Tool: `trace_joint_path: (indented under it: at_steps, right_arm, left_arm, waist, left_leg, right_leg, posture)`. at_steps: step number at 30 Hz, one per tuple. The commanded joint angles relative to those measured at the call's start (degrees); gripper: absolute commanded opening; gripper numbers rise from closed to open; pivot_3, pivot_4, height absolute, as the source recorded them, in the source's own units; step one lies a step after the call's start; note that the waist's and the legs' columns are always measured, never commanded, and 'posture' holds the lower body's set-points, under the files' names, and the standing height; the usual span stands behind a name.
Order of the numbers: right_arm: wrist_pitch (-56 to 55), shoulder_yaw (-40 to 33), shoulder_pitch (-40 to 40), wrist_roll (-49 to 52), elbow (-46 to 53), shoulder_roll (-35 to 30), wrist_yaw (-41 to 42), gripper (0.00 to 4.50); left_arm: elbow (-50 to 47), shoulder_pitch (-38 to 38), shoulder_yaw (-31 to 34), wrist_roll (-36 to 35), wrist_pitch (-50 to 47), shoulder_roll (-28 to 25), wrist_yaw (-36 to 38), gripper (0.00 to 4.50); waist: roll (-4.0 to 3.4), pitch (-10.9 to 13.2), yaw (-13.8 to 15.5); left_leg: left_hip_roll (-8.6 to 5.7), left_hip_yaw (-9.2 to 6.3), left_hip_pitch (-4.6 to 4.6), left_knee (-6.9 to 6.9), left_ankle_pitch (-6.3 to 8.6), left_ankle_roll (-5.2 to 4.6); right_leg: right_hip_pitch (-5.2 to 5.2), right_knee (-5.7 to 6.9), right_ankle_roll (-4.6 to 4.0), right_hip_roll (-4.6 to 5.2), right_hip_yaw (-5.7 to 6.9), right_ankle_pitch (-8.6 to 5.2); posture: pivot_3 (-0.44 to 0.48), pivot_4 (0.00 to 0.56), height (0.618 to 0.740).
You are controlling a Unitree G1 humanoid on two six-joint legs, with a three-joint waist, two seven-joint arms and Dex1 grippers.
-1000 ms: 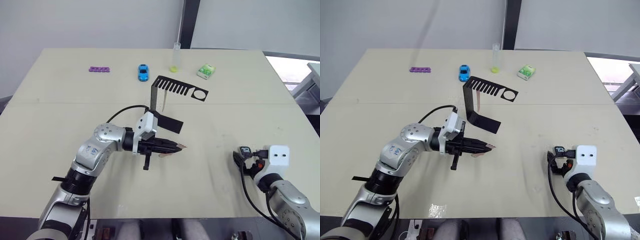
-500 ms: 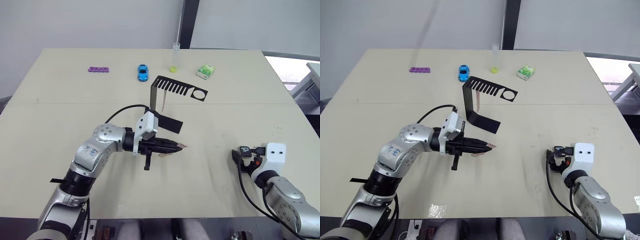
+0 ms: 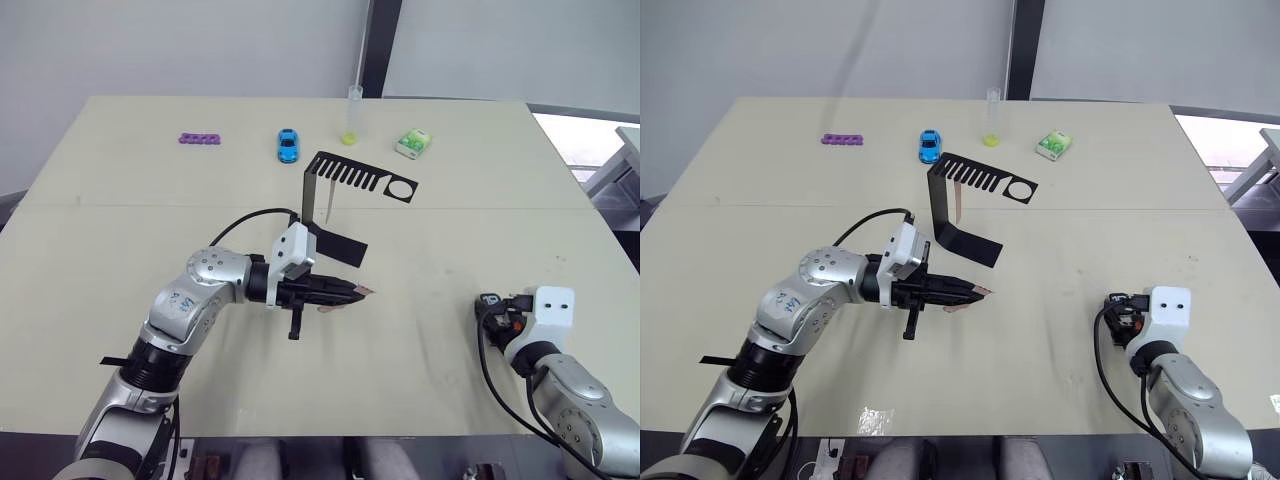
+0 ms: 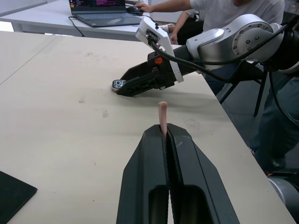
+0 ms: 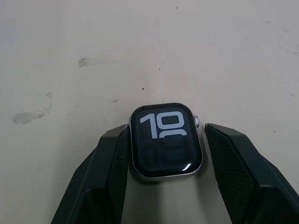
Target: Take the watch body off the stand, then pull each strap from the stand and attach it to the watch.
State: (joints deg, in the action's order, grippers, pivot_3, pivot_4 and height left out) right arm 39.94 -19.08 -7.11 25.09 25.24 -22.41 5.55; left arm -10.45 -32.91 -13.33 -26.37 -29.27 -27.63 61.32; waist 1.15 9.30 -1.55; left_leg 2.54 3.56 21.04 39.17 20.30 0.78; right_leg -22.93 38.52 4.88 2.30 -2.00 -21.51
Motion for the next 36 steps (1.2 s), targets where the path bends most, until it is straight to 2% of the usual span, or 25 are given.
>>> trace_joint_path:
  at_steps: [1,9,12,13,20,24,27,31,36]
  right_arm:
    - [0.3,-1.6,-0.9,-0.9,-1.3,-0.1,0.2,2.67]
    - [-1.0,-1.7,-0.6,-0.7,-2.7,-0.5,1.3,2.67]
    - [-1.5,-1.9,-0.4,-0.7,-2.9,-0.7,1.9,1.78]
    - [-1.7,-1.9,-0.4,-0.8,-2.9,-0.9,2.3,1.61]
    - [3.0,-4.2,0.5,3.9,3.3,-7.2,7.8,1.61]
    - [11.1,-5.9,3.2,11.6,6.8,-12.8,12.3,1.61]
    - [22.6,-7.2,9.8,25.5,8.2,-17.3,15.3,1.61]
    - [32.2,-6.6,18.1,38.3,6.0,-19.3,14.2,1.61]
    - [39.4,-3.7,27.4,50.4,-1.2,-17.0,7.3,1.61]
  left_arm:
    - [-0.8,-0.6,1.1,-0.1,1.0,0.2,-0.1,0.0]
    - [-0.5,-0.8,1.2,-0.1,1.3,0.2,0.0,0.0]
    - [-0.5,-0.7,1.4,0.0,1.5,0.0,0.0,0.0]
    - [-0.5,-0.7,1.5,0.0,1.6,-0.1,0.0,0.0]
    - [-0.4,-1.1,2.4,0.8,2.8,-1.3,0.5,0.0]
    - [0.7,-2.4,2.4,2.5,6.3,-1.5,1.2,0.0]
    - [3.5,-3.6,0.4,7.9,16.7,-2.6,4.0,0.0]
    - [6.7,-4.9,-0.5,11.3,24.1,-2.1,5.6,0.0]
    - [9.8,-6.3,-1.2,14.6,30.9,-1.6,5.9,0.0]
  waist:
    - [0.0,0.0,0.0]
    - [0.01,0.0,0.0]
    - [0.0,0.0,0.0]
    - [0.01,0.0,0.0]
    - [-0.01,0.0,0.0]
    - [-0.02,0.0,-0.2]
    - [-0.06,0.0,-0.3]
    - [-0.06,0.0,0.0]
    - [-0.06,0.0,0.0]
  left_leg:
    - [0.0,0.0,0.0,0.0,0.0,0.0]
    - [0.0,0.0,-0.01,0.01,0.0,0.0]
    - [0.0,0.0,-0.01,0.01,0.0,0.0]
    - [0.0,0.0,-0.01,0.01,0.0,0.0]
    - [-0.01,0.0,0.01,0.02,0.0,0.0]
    - [0.03,0.01,-0.01,0.02,0.0,-0.01]
    - [0.05,0.05,-0.03,0.05,0.0,0.0]
    - [0.06,-0.03,0.0,0.05,-0.01,-0.02]
    - [0.0,-0.06,0.1,0.07,0.04,-0.13]
  right_leg:
    - [0.0,0.0,0.0,0.0,0.0,0.0]
    - [0.0,0.01,0.0,0.0,0.0,0.0]
    - [0.0,0.02,0.0,0.0,0.0,0.0]
    - [0.0,0.02,0.0,0.0,0.0,0.0]
    - [0.0,0.02,0.0,0.0,0.01,0.0]
    - [0.0,0.03,0.0,-0.04,-0.01,0.0]
    - [0.0,0.03,0.0,-0.08,-0.03,0.0]
    - [0.0,0.02,0.0,-0.07,0.03,0.0]
    - [-0.01,-0.03,0.0,0.06,0.09,0.0]
  posture:
    - [0.0,0.15,0.74]
    - [0.0,0.15,0.74]
    - [0.0,0.15,0.74]
    - [0.0,0.15,0.74]
    - [0.0,0.15,0.74]
    - [0.0,0.15,0.74]
    - [0.0,0.15,0.74]
    - [0.0,0.15,0.74]
    - [0.0,0.15,0.74]
